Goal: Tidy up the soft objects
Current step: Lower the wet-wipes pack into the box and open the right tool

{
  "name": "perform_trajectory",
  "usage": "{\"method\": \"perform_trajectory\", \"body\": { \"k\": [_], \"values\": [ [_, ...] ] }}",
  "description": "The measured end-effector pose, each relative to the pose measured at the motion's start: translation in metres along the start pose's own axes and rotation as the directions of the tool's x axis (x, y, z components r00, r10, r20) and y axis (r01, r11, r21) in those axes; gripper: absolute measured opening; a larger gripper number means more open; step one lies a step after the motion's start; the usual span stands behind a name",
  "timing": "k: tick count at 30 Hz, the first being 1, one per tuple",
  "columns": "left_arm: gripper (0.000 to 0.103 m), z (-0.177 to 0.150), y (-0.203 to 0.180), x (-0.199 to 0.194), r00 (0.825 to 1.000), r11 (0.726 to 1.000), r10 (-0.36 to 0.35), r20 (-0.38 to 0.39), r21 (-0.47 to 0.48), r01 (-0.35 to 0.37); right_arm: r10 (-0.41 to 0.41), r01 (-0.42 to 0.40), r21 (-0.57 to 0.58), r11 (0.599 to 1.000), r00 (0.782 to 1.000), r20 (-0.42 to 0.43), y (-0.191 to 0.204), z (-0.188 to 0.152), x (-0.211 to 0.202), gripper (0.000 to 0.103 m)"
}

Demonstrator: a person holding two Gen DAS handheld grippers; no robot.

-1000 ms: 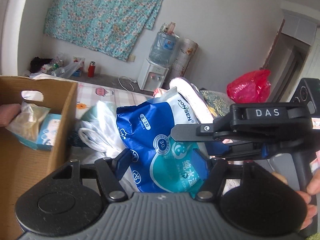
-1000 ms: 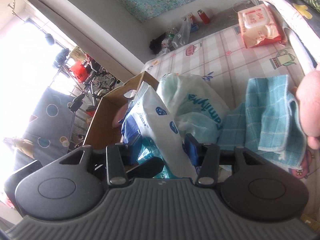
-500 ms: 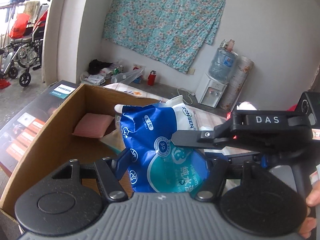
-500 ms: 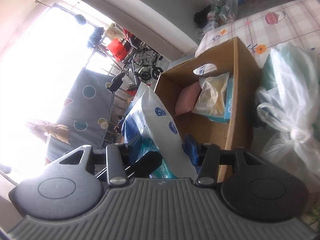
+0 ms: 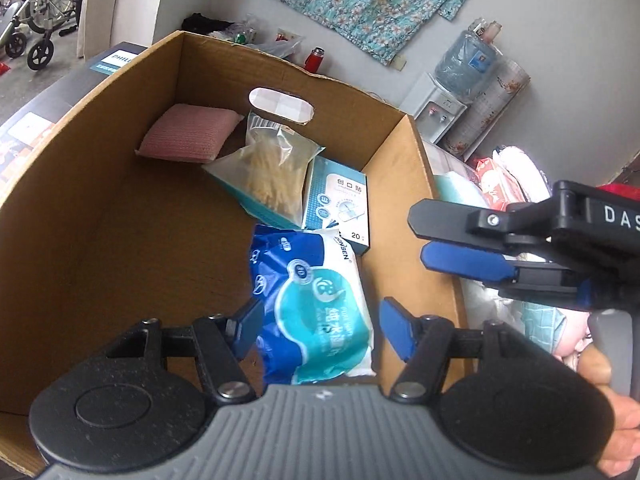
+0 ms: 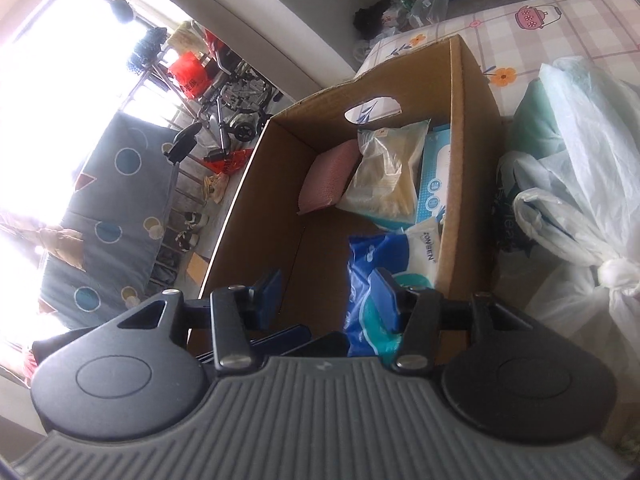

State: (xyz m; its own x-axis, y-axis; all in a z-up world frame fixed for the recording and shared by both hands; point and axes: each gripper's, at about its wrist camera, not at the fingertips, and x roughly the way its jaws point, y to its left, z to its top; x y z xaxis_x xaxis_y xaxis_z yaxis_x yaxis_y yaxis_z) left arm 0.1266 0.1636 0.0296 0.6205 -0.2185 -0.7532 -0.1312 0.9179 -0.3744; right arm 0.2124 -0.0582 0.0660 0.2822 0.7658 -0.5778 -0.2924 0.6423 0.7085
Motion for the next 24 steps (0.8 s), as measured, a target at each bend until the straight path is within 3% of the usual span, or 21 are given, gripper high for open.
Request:
{"method": "perform_trajectory", "body": {
  "k": [8, 19, 24],
  "values": [
    [0.065, 0.001, -0.011, 0.005, 0.998, 0.997, 0.064, 0.009, 0.044, -0.064, 0.005, -0.005, 0.023, 1.0, 1.0, 0.011, -0.021, -0.007, -0.016, 0.05],
    [0.069, 0.004, -0.008, 0.013, 0.992, 0.992, 0.125, -0.013, 0.018, -0.124, 0.057, -0.057, 0.023, 0.998, 0.998, 0.022, -0.03, -0.014, -0.02, 0.05],
    [0.078, 0.007, -0.006, 0.017, 0.99, 0.99, 0.139, -0.024, -0.012, -0.139, 0.077, -0.078, 0.03, 0.997, 0.997, 0.032, -0.033, -0.013, -0.024, 0.05]
  ]
}}
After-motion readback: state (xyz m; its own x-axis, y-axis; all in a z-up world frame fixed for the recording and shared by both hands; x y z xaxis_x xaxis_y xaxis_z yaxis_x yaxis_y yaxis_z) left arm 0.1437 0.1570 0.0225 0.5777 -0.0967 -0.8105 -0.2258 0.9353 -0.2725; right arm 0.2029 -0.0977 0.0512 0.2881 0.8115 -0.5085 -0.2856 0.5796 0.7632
